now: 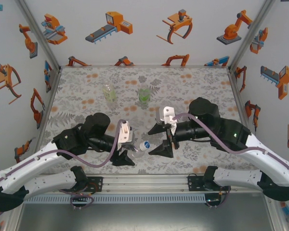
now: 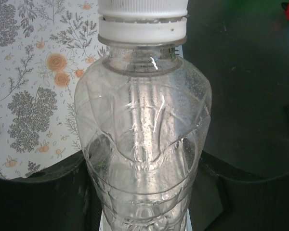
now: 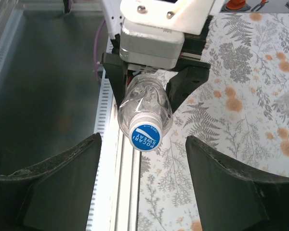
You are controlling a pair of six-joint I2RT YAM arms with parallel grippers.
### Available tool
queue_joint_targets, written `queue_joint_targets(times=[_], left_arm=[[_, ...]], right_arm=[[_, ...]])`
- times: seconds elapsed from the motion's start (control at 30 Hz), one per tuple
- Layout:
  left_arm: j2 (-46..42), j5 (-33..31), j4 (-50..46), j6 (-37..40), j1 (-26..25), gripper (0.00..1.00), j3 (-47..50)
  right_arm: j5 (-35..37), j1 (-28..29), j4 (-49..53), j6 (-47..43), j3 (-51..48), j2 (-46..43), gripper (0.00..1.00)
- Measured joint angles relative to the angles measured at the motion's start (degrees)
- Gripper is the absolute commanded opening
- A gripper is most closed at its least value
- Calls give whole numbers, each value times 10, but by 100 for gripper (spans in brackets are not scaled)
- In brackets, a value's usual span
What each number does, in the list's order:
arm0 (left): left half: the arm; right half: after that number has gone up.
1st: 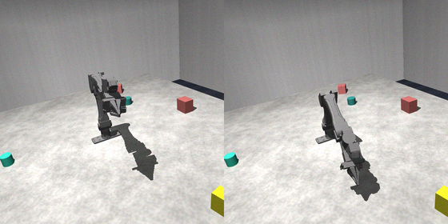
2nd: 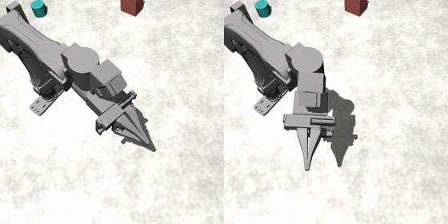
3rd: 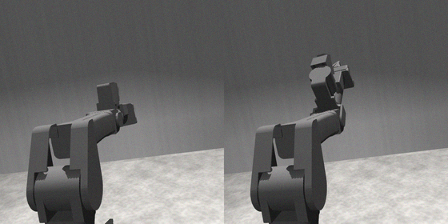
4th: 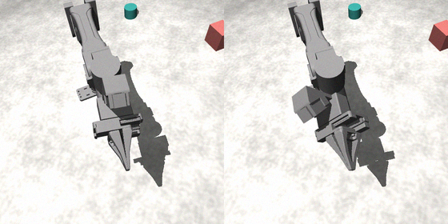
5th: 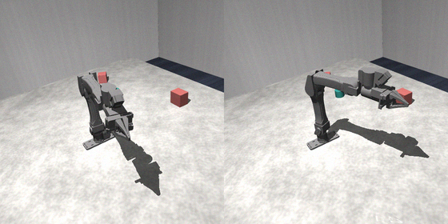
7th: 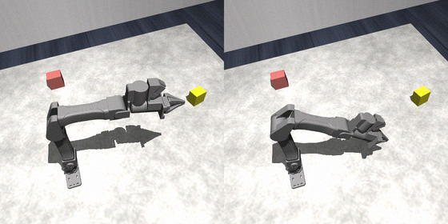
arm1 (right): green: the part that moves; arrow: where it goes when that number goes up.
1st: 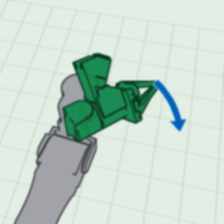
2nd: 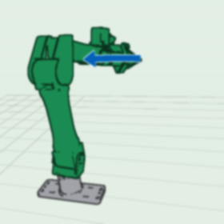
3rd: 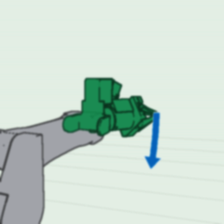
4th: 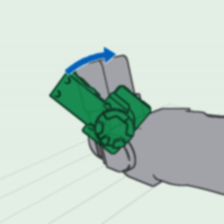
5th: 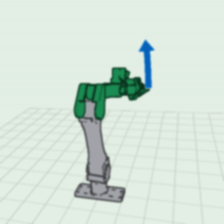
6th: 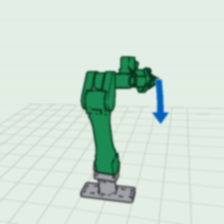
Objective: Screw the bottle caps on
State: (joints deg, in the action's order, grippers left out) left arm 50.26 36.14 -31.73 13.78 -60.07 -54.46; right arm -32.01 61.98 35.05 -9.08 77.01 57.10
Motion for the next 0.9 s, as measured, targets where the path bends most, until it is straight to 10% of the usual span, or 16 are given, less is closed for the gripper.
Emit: queue_joint_targets(times=[0.67, 0.9], left_arm=[[8, 12, 0, 0, 0, 0, -9], [6, 10, 0, -2, 0, 0, -9]], right_arm=[[-19, 0, -11, -38, -10, 17, 41], [-21, 0, -14, -29, -12, 17, 19]])
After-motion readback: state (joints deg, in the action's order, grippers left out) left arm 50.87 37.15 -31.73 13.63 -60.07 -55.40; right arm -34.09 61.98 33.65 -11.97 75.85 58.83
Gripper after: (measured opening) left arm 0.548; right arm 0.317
